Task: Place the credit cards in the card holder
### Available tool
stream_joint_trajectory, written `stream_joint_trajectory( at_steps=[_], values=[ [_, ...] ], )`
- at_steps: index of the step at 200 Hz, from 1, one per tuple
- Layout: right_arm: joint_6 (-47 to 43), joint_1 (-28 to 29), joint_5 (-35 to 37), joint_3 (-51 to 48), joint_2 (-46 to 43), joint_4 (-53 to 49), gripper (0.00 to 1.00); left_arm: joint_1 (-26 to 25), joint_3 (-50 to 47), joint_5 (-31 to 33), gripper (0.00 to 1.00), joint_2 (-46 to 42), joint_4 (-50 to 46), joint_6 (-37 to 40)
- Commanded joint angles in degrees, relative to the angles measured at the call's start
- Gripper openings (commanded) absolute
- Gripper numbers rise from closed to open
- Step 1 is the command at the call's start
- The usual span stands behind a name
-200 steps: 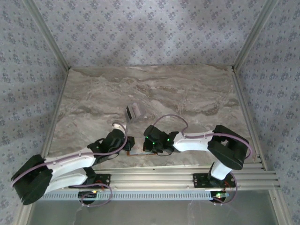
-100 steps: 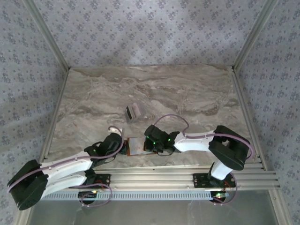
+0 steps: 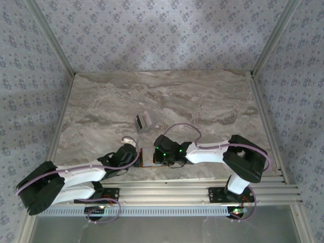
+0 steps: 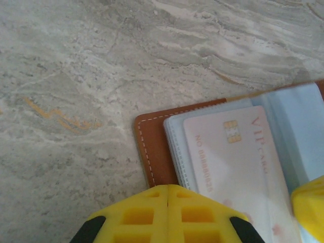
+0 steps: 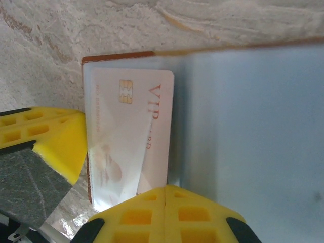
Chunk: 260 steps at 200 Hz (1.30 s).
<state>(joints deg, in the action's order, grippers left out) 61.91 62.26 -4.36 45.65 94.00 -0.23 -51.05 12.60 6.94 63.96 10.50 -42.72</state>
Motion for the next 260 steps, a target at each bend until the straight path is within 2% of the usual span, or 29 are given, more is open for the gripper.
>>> stream_joint_trajectory(
  at_steps=[1, 52, 100, 114, 151, 164, 185, 195, 226, 260],
  values=[
    [-1.67, 0.67, -0.62, 2.20, 0.94, 0.40, 0.00, -0.81, 0.93, -0.88, 0.02, 0.93, -0.48, -0.10],
    [-4.96, 0.41, 0.38, 2.95, 0.06, -2.08, 0.00, -0.81, 1.54, 0.65, 0.03, 0.03, -2.39, 0.32],
    [-7.57, 0.42, 5.45, 1.52, -6.22, -10.42, 0.30, -0.76, 1.46, 2.42, 0.04, -1.37, -4.38, 0.67],
    [-8.28, 0.43, 6.76, 1.11, -7.71, -12.39, 0.42, -0.72, 1.50, 2.50, 0.05, -1.39, -4.54, 0.71],
    [-11.46, -0.16, 12.23, 2.13, -10.76, -19.14, 0.60, -0.76, 1.64, 2.60, 0.05, -1.30, -4.70, 0.88],
    [-13.75, -0.60, 13.79, 3.25, -10.80, -21.08, 0.58, -0.72, 1.73, 2.66, 0.05, -1.08, -4.70, 1.00],
    [-16.95, -1.26, 15.70, 4.54, -9.87, -20.61, 0.37, -0.72, 2.10, 2.63, 0.05, -0.45, -4.57, 1.06],
    [-17.99, -1.53, 16.27, 5.65, -8.69, -21.38, 0.33, -0.72, 2.23, 2.55, 0.05, -0.04, -4.44, 1.07],
    [-22.14, -1.75, 17.53, 8.29, -4.58, -20.88, 0.32, -0.72, 2.66, 2.09, 0.05, 1.20, -3.78, 1.26],
    [-24.51, -2.40, 16.49, 10.76, -0.21, -20.81, 0.37, -0.72, 2.60, 1.95, 0.05, 1.21, -3.65, 1.17]
  ],
)
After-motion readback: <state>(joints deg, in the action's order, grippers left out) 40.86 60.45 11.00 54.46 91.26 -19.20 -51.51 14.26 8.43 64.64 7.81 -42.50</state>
